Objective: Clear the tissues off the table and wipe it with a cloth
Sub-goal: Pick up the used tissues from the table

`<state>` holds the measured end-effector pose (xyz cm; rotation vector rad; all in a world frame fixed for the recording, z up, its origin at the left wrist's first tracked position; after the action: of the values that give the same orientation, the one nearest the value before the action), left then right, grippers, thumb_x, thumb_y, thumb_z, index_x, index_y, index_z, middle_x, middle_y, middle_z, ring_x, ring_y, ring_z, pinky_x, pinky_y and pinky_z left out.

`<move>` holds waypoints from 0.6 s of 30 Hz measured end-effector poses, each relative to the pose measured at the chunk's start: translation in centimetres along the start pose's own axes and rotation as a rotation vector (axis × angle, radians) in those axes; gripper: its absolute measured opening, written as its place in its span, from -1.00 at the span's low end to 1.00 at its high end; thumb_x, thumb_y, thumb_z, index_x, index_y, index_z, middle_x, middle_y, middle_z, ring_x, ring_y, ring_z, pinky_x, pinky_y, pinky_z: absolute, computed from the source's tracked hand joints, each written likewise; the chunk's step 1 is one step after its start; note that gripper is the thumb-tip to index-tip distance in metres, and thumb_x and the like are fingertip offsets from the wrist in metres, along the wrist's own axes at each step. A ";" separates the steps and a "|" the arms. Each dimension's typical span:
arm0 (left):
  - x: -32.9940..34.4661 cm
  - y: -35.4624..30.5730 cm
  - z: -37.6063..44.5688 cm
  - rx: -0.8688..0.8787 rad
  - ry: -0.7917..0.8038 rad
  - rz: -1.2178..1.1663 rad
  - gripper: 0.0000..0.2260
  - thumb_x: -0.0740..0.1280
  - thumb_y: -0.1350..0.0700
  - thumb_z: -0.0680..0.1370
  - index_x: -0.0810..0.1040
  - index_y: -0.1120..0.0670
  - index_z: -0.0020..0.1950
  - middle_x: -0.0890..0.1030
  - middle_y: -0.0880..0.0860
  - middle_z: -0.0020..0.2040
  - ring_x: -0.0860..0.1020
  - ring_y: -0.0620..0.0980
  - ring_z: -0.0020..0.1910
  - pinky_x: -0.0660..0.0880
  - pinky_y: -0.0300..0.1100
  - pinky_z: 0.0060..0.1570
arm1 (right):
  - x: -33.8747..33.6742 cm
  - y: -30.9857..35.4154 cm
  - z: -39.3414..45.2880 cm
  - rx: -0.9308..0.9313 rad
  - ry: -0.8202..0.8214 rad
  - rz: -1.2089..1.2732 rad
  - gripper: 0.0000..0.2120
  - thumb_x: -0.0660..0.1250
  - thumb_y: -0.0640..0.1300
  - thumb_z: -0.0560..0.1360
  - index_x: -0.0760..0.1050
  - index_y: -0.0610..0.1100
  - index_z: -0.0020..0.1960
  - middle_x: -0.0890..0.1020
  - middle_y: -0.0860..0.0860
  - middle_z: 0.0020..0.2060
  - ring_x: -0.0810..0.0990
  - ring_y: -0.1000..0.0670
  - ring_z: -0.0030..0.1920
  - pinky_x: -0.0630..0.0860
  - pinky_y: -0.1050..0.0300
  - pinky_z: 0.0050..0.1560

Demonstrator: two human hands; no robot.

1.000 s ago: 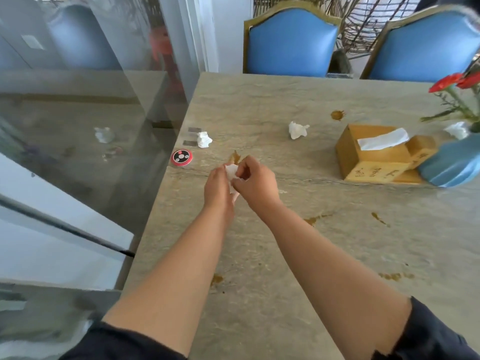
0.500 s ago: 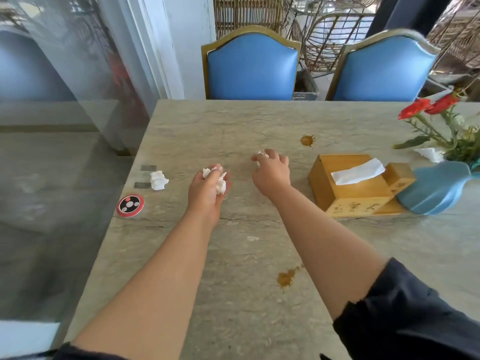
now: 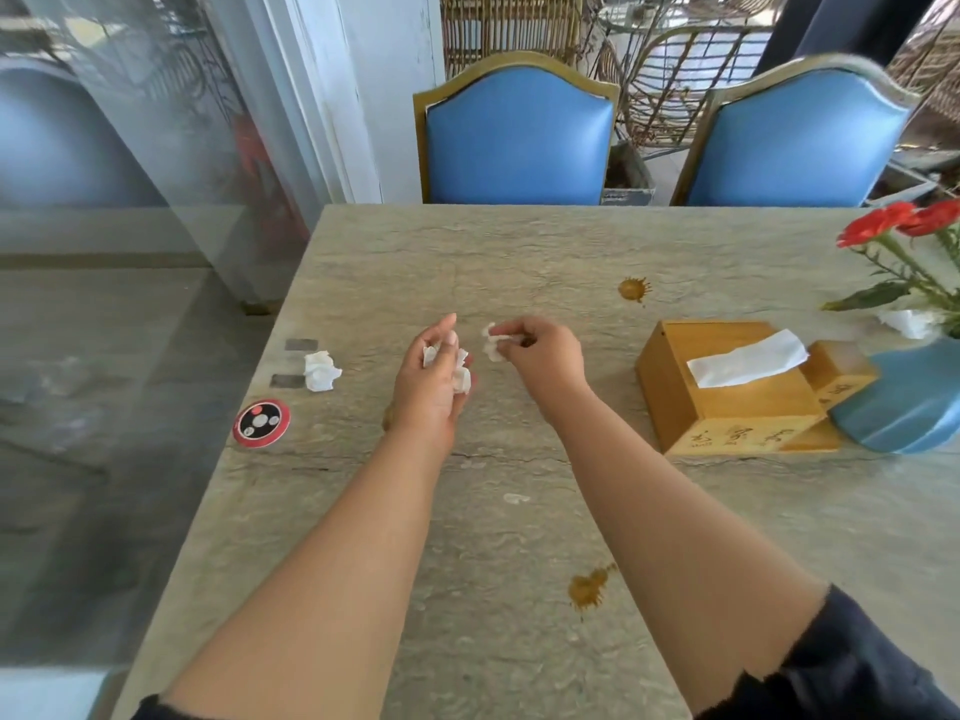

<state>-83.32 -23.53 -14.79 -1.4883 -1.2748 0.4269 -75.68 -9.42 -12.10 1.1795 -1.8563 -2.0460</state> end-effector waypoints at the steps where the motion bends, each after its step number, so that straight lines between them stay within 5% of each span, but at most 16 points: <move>1: -0.6 -0.3 -0.3 -0.002 -0.007 -0.025 -0.84 0.31 0.07 0.58 0.58 -0.10 0.13 0.57 -0.06 -0.04 0.56 -0.05 0.03 0.50 -0.07 0.15 | 0.5 1.0 -1.1 -0.009 0.010 0.083 -0.83 0.40 -0.22 0.45 0.61 -0.04 0.00 0.60 0.09 -0.24 0.54 0.05 -0.22 0.43 0.27 -0.26; 5: -2.9 -1.7 -1.8 -0.009 -0.012 -0.125 -0.75 0.27 0.07 0.60 0.52 0.03 0.28 0.63 -0.04 0.04 0.62 -0.16 0.00 0.56 -0.18 0.09 | 3.5 4.3 -4.6 -0.039 0.105 0.256 -0.68 0.50 -0.22 0.37 0.50 -0.03 0.05 0.59 0.11 -0.13 0.52 0.14 -0.22 0.50 0.27 -0.17; 9: -7.3 -3.0 -2.8 0.004 -0.109 -0.126 -0.85 0.35 0.02 0.56 0.55 -0.02 0.11 0.67 -0.02 0.01 0.62 -0.11 0.03 0.53 -0.25 -0.10 | 7.1 7.2 -6.3 -0.128 0.184 0.148 -0.69 0.52 -0.18 0.34 0.48 -0.03 -0.01 0.63 0.12 -0.17 0.51 0.14 -0.22 0.51 0.18 -0.12; 12: -10.7 -4.5 -3.1 0.051 -0.165 -0.136 -0.82 0.39 0.14 0.52 0.56 -0.02 0.11 0.66 0.01 0.01 0.62 -0.08 0.02 0.51 -0.25 -0.09 | 9.9 9.3 -7.1 -0.252 0.261 0.059 -0.68 0.52 -0.19 0.34 0.47 -0.05 0.00 0.63 0.12 -0.14 0.47 0.20 -0.20 0.40 0.38 -0.18; 14: -12.9 -5.5 -3.3 0.080 -0.236 -0.108 -0.75 0.40 0.22 0.50 0.58 0.03 0.16 0.66 0.05 0.05 0.64 -0.06 -0.03 0.53 -0.24 -0.09 | 12.0 9.9 -7.0 -0.315 0.311 0.014 -0.63 0.53 -0.17 0.34 0.46 -0.06 0.07 0.59 0.07 -0.03 0.48 0.15 -0.10 0.38 0.41 -0.12; 18: -16.3 -6.8 -3.3 0.122 -0.323 -0.085 -0.72 0.35 0.28 0.50 0.60 0.06 0.18 0.64 0.07 0.12 0.62 -0.05 -0.06 0.55 -0.26 -0.13 | 16.2 9.2 -5.3 -0.350 0.385 -0.267 -0.54 0.41 -0.21 0.47 0.40 -0.06 0.33 0.43 -0.05 0.27 0.41 -0.07 0.27 0.38 0.08 0.27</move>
<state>-89.84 -40.17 -13.46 -1.2918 -1.5299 0.6970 -87.12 -25.05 -10.80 1.6360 -1.1662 -1.9758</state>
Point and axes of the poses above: each hand's wrist, its own z-axis towards the middle knuckle, its own x-axis out of the palm, y = z × x, the point moved 10 cm from there along z, towards the middle knuckle
